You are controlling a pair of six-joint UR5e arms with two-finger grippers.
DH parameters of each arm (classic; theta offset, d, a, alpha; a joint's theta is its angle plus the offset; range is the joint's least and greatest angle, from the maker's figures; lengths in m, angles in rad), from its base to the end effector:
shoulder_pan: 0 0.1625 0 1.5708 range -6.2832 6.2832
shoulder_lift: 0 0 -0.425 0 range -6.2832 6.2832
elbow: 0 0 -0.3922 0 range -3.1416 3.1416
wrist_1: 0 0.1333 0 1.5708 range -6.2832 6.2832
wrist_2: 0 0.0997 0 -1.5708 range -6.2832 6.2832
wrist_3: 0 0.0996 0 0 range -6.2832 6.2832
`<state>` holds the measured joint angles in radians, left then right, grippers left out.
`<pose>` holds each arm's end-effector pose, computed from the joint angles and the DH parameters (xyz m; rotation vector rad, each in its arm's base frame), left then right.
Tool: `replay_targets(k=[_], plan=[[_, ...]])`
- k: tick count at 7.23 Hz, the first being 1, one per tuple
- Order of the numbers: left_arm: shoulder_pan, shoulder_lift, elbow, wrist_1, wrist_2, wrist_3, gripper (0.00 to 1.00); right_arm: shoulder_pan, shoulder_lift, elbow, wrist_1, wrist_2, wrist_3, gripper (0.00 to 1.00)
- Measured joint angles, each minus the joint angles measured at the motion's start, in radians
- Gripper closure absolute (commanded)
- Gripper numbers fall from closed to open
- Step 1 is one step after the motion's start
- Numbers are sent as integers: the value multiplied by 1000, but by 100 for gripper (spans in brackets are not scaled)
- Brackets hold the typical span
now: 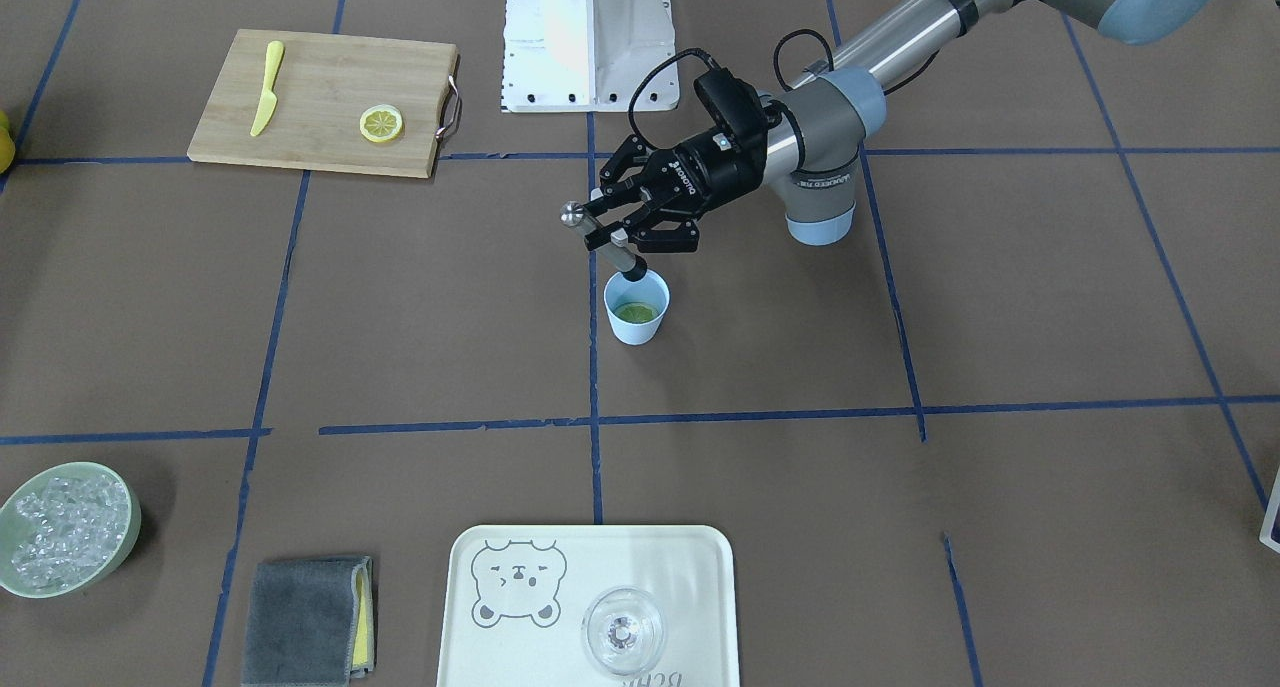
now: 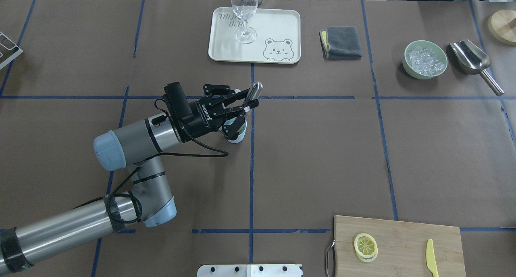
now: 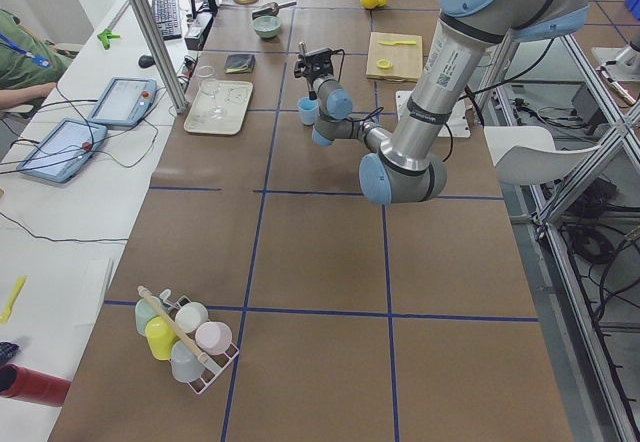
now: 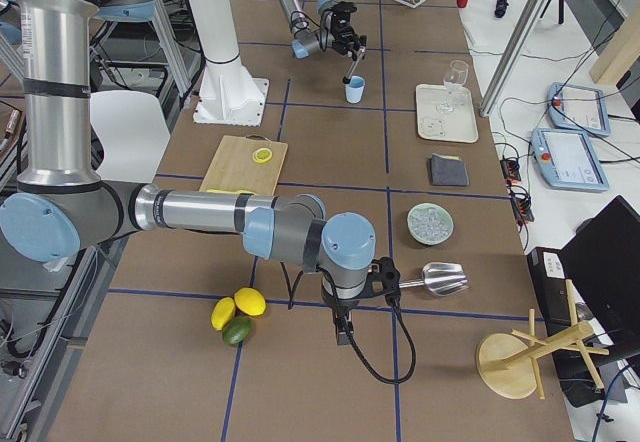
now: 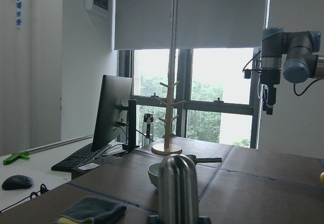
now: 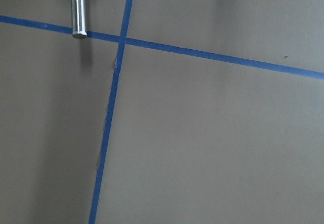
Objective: Squeeze lemon into cup
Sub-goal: 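Press the muddler down into the cup onto the lemon repeatedly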
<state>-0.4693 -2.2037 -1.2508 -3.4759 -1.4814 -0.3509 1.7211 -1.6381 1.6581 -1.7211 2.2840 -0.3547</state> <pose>0.5097 -0.4179 0.2451 1.7024 1.4454 0.3144 0.1351 -0.4373 0.6663 0.0572 -0.7214 -0.1489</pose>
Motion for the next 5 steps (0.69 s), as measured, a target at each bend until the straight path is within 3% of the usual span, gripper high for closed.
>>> replay_targets(k=[5], plan=[[-72,-31,3,-3,4,-6,100,6,4,1,0,0,0,0]])
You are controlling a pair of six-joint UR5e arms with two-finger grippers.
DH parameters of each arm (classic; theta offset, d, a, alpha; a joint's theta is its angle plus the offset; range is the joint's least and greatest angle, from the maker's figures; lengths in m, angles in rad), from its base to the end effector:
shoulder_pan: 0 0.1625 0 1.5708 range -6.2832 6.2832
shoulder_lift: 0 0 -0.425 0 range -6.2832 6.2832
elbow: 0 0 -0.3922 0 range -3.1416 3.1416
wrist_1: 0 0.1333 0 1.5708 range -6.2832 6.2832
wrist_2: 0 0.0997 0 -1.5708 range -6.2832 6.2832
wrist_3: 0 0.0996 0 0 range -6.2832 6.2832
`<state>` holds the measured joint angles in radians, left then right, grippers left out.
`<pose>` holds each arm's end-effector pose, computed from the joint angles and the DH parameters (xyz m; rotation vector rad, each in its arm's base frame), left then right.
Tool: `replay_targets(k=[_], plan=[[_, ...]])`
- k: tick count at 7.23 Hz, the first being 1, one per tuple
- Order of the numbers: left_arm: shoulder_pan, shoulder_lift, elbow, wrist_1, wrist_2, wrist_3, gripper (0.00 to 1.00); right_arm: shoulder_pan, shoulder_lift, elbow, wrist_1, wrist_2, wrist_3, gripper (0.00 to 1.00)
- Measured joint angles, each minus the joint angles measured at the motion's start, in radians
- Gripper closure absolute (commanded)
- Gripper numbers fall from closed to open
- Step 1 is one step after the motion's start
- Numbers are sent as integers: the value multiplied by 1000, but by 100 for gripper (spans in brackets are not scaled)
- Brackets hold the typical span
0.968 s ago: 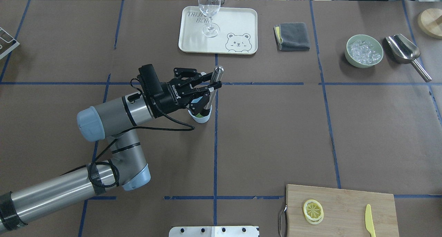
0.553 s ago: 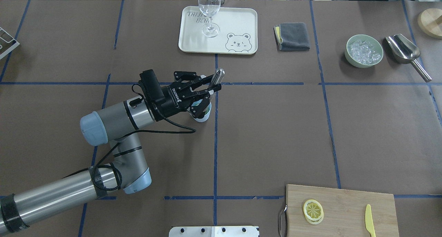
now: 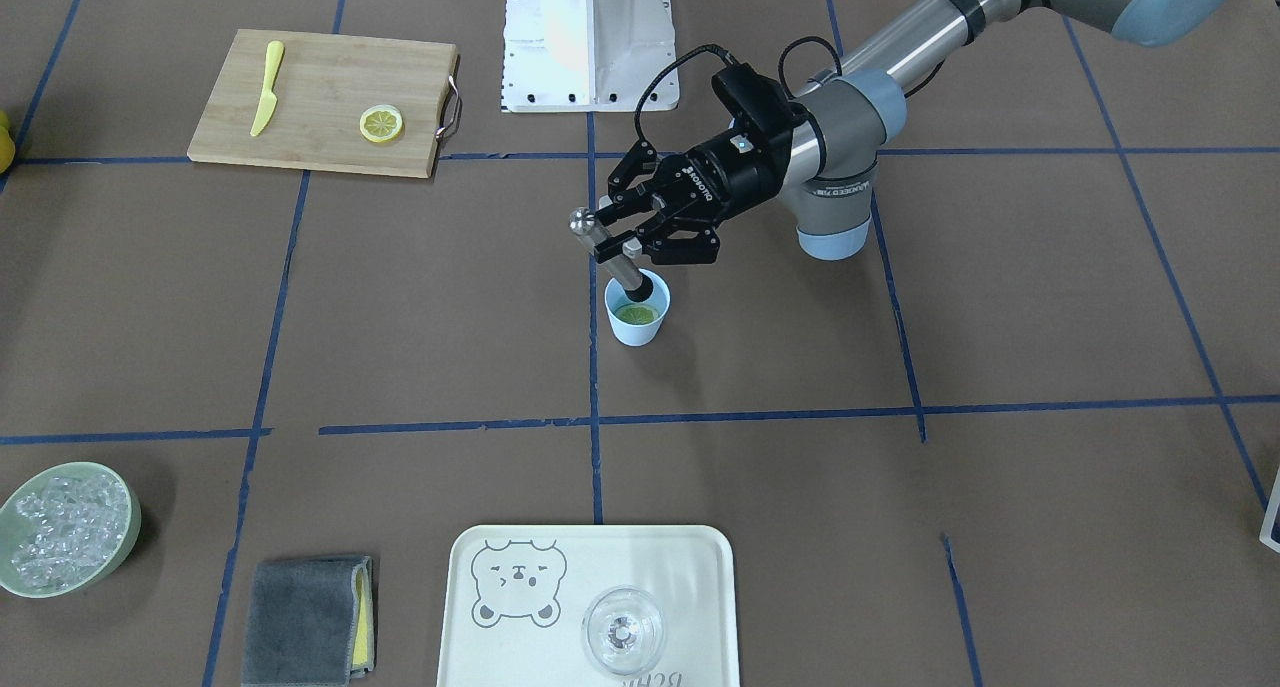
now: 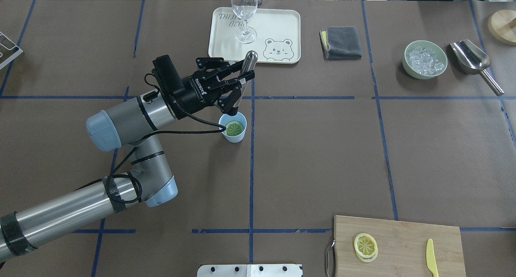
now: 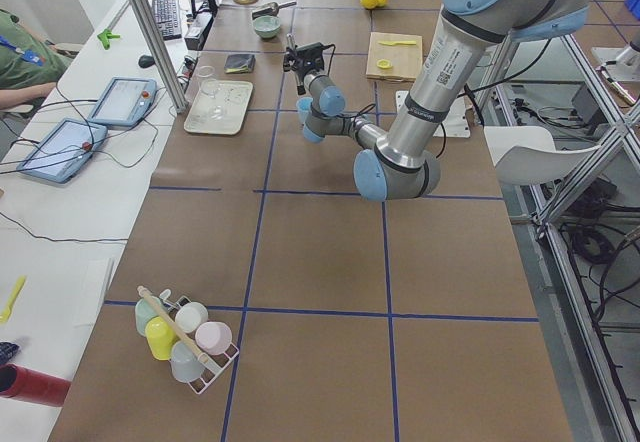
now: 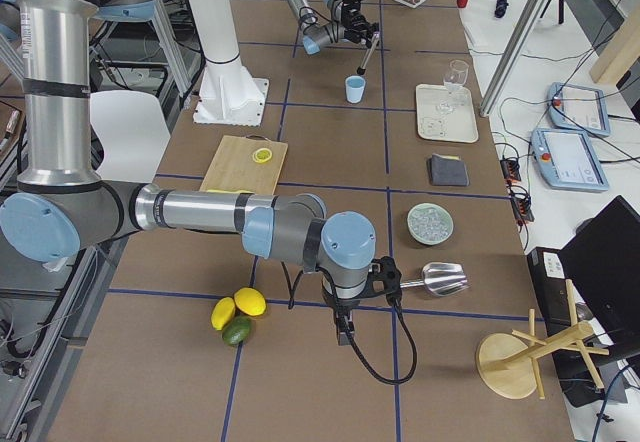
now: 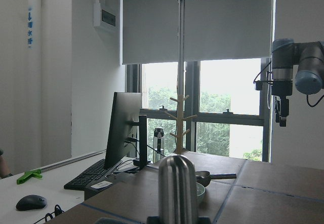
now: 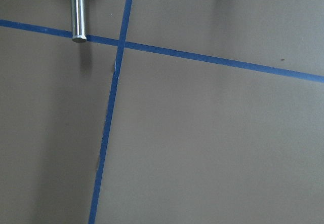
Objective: Squeeze lemon into cup
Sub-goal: 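Press the muddler down into the cup onto the lemon repeatedly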
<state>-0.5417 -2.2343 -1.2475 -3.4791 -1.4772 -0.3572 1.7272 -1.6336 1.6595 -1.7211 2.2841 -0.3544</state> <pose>0.4802 -0.4554 0.2266 1.7685 1.4032 0.2565 0.1382 -0.4388 0.6636 0.0648 -0.7199 -0.1449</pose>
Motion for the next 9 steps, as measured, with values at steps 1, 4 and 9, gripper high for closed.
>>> replay_targets(k=[1,4,9], plan=[[0,0,16,2,1,1,100,0,0,0,0,0,0,0],[21,0,52,5,8,4,100,0,0,-1,0,0,-1,0],[116,4,91,8,142,5,100,1,-2,-3,0,-2,-1,0]])
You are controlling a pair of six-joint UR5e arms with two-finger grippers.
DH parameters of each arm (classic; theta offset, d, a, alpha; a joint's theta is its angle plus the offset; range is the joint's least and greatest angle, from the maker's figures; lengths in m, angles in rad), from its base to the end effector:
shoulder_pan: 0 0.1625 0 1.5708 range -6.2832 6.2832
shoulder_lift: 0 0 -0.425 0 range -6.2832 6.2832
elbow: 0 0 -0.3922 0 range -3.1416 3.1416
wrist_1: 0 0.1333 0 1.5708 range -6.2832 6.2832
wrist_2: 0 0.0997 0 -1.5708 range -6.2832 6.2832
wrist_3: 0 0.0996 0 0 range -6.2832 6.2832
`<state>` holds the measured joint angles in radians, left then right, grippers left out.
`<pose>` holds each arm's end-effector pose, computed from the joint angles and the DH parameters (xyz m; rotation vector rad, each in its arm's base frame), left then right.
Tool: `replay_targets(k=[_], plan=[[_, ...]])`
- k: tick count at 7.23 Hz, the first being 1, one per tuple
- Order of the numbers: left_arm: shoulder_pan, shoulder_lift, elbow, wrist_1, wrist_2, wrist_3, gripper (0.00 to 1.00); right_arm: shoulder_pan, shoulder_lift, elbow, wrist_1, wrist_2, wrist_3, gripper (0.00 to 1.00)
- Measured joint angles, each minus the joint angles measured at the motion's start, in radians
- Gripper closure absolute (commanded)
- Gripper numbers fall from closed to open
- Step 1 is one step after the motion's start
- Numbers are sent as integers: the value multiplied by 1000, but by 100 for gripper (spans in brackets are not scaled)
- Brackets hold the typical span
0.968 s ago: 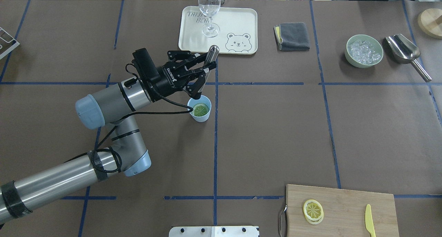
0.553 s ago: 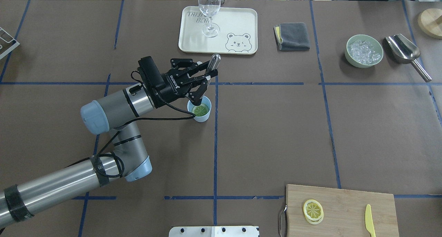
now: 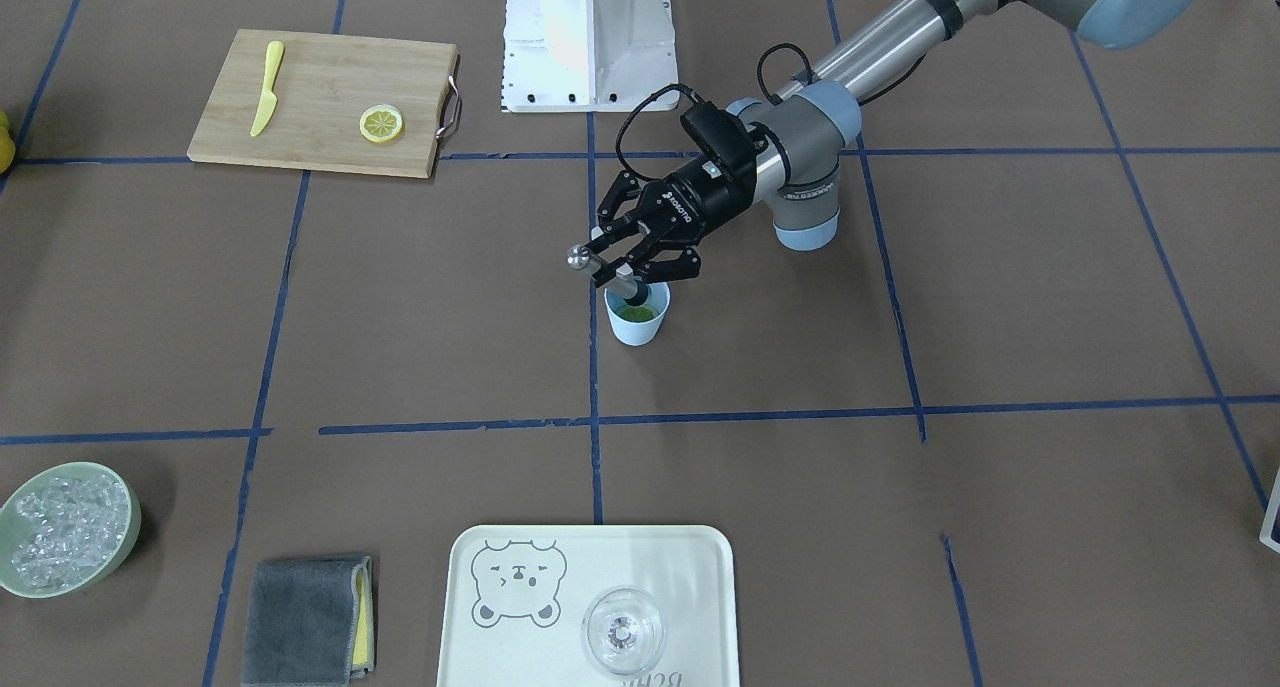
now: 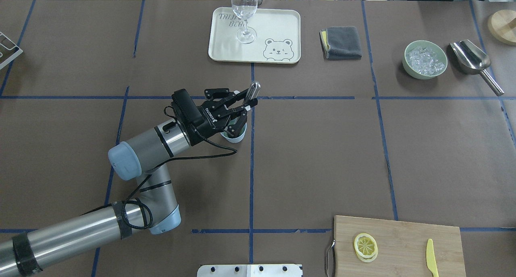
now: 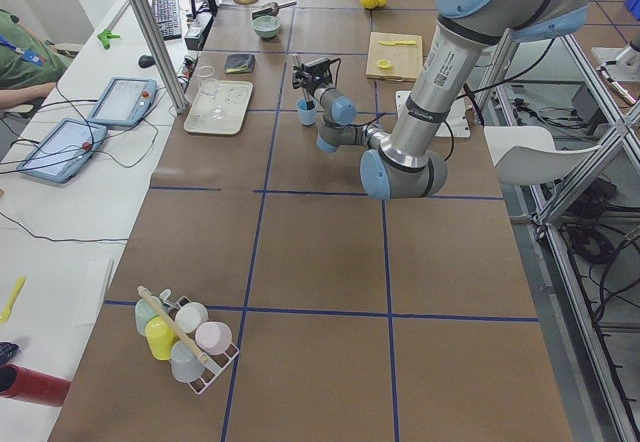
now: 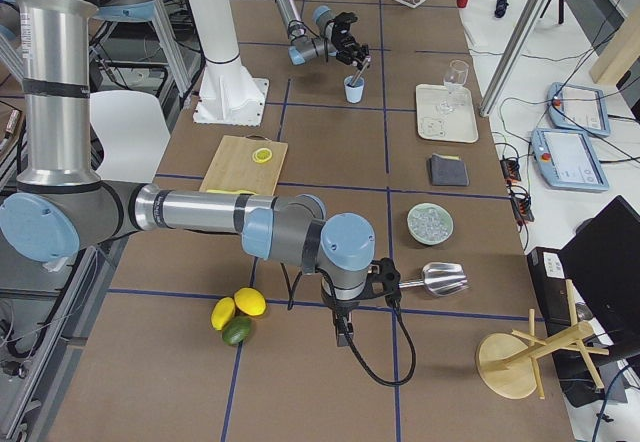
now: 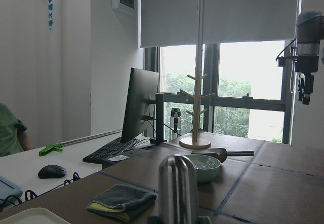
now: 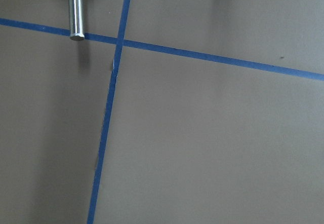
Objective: Squeeze lemon into cup
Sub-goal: 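Press the muddler down into the cup onto the lemon repeatedly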
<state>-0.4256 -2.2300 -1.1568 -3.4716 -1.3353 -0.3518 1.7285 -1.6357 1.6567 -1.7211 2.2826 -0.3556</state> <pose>0.5436 -0.4183 0.2669 1.6549 1.3501 0.2150 0.1386 -0.4373 0.6660 0.0607 -0.7195 -0.1432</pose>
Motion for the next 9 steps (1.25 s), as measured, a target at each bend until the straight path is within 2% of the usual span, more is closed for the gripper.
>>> replay_targets(k=[4,9], plan=[[-4,-1,7,0,9,0,100,0,1,0,0,0,1,0],[-52,-4,-51,24,5,-35,100,0,1,0,0,0,3,0]])
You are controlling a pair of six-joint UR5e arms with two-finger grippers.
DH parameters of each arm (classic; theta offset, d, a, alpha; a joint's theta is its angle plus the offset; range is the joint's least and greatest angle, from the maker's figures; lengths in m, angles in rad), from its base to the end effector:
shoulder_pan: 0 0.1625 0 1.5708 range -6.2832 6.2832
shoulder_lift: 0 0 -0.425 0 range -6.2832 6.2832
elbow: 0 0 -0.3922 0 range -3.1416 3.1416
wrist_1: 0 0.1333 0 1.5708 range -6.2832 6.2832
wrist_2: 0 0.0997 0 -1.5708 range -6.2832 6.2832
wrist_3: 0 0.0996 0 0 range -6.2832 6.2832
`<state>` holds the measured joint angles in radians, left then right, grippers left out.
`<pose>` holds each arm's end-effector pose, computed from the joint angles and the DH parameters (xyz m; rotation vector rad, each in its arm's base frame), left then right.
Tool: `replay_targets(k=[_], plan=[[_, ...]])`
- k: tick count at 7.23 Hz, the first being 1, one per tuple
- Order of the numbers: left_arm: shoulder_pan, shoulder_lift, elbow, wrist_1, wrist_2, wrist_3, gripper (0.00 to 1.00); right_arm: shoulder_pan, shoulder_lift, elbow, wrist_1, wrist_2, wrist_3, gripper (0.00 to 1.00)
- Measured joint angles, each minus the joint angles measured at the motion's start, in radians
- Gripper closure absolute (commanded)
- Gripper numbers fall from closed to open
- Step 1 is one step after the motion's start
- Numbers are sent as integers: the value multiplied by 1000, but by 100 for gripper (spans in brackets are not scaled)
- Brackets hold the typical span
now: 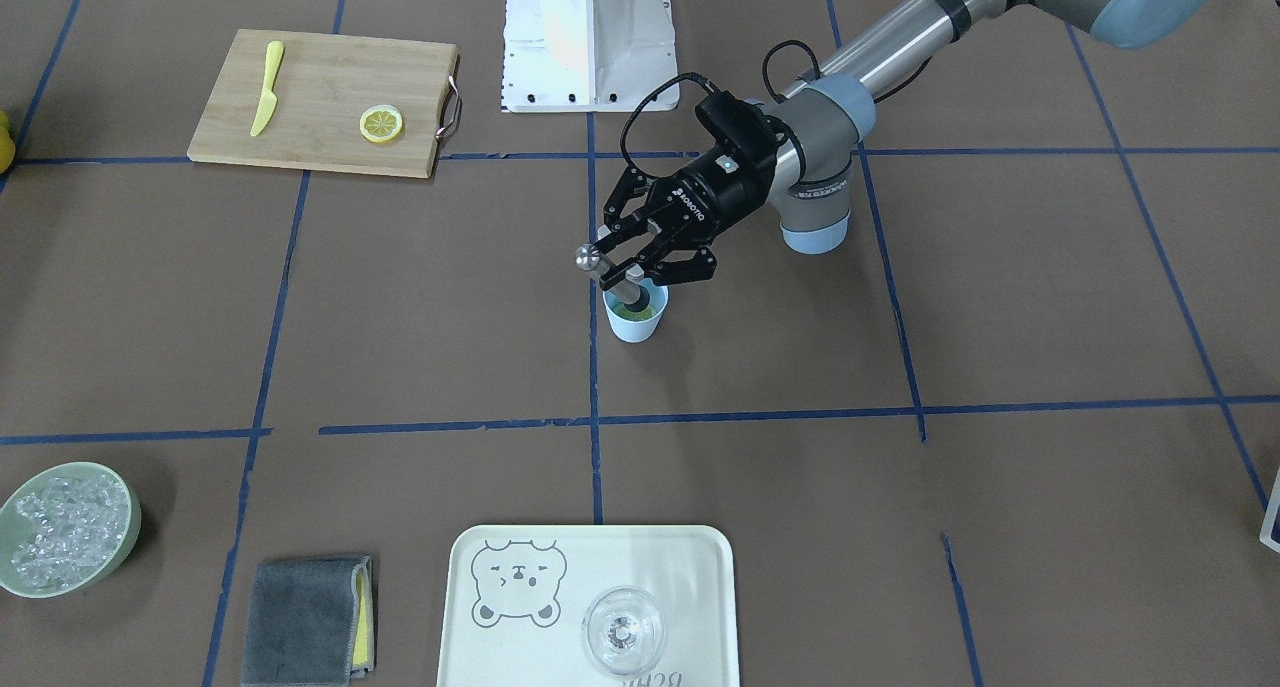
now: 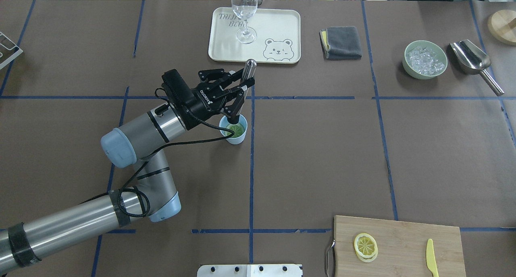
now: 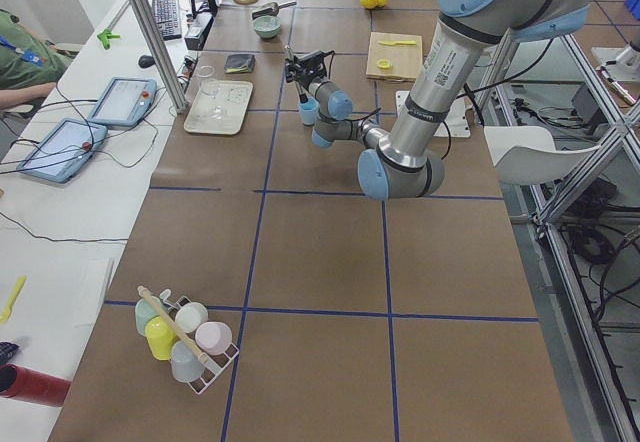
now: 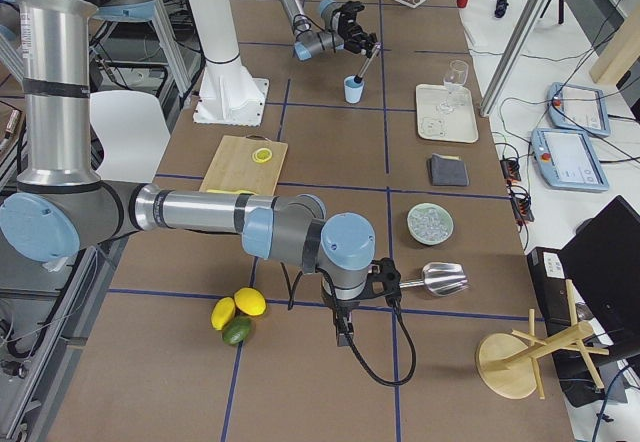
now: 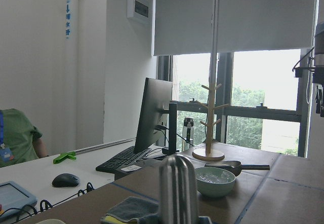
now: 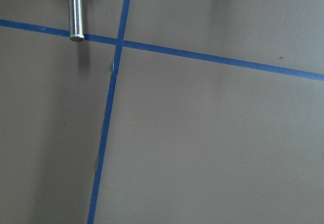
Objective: Squeeze lemon into cup
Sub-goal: 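Press the muddler down into the cup onto the lemon repeatedly, then lift the muddler out of the cup and carry it back to its spot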
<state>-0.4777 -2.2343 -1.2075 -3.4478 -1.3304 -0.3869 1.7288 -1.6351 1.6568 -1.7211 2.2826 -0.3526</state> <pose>0.5131 -0.4424 0.2443 1.6846 1.3535 0.1459 0.1388 -0.4376 0.6657 0.0604 -0.7194 -0.1403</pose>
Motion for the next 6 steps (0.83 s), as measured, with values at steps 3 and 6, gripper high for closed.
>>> replay_targets(k=[3,6], plan=[[28,5,57,13,17,3,100,0,0,0,0,0,1,0],[40,1,66,14,33,6,100,0,1,0,0,0,2,0]])
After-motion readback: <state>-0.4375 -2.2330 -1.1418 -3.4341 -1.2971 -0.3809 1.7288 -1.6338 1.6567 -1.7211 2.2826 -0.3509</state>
